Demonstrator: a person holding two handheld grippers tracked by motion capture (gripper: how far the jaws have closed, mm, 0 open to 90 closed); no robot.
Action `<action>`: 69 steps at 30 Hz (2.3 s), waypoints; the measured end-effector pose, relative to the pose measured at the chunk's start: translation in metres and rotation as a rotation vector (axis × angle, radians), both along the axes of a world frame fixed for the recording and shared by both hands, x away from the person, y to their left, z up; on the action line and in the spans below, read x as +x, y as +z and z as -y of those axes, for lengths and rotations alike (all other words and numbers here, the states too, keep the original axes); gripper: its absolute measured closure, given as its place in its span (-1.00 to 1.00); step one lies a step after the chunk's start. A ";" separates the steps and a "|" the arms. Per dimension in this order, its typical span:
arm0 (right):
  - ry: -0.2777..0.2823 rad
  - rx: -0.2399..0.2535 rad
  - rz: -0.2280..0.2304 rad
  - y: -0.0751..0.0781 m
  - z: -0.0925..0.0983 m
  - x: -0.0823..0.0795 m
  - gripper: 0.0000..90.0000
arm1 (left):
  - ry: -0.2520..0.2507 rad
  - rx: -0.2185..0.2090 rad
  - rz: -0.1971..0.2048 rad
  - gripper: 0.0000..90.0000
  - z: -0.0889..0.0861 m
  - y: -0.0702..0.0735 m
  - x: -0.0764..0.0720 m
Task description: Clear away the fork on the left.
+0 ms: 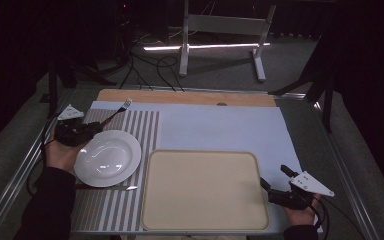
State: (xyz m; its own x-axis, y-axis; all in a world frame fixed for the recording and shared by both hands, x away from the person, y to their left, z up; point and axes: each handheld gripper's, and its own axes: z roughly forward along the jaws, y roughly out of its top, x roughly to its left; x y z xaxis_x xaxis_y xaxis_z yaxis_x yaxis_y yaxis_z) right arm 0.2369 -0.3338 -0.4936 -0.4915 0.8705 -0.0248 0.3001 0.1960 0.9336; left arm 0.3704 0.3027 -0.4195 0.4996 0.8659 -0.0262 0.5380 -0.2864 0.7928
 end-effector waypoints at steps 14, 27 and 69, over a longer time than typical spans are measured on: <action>-0.001 0.001 0.002 0.000 0.000 0.000 -0.78 | 0.026 -0.013 0.024 0.71 0.014 -0.005 -0.015; 0.000 0.000 0.003 0.000 0.000 0.000 -0.78 | 0.043 -0.020 0.056 0.71 0.029 -0.005 -0.033; 0.000 -0.004 0.006 0.000 0.001 -0.001 -0.78 | 0.005 -0.045 0.065 0.71 0.084 -0.028 -0.084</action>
State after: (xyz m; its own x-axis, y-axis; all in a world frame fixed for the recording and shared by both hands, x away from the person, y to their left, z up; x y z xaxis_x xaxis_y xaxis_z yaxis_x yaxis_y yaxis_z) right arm 0.2363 -0.3344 -0.4932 -0.4915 0.8704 -0.0308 0.2947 0.1995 0.9345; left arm 0.2869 0.2184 -0.4479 0.4976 0.8668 -0.0327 0.4862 -0.2474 0.8381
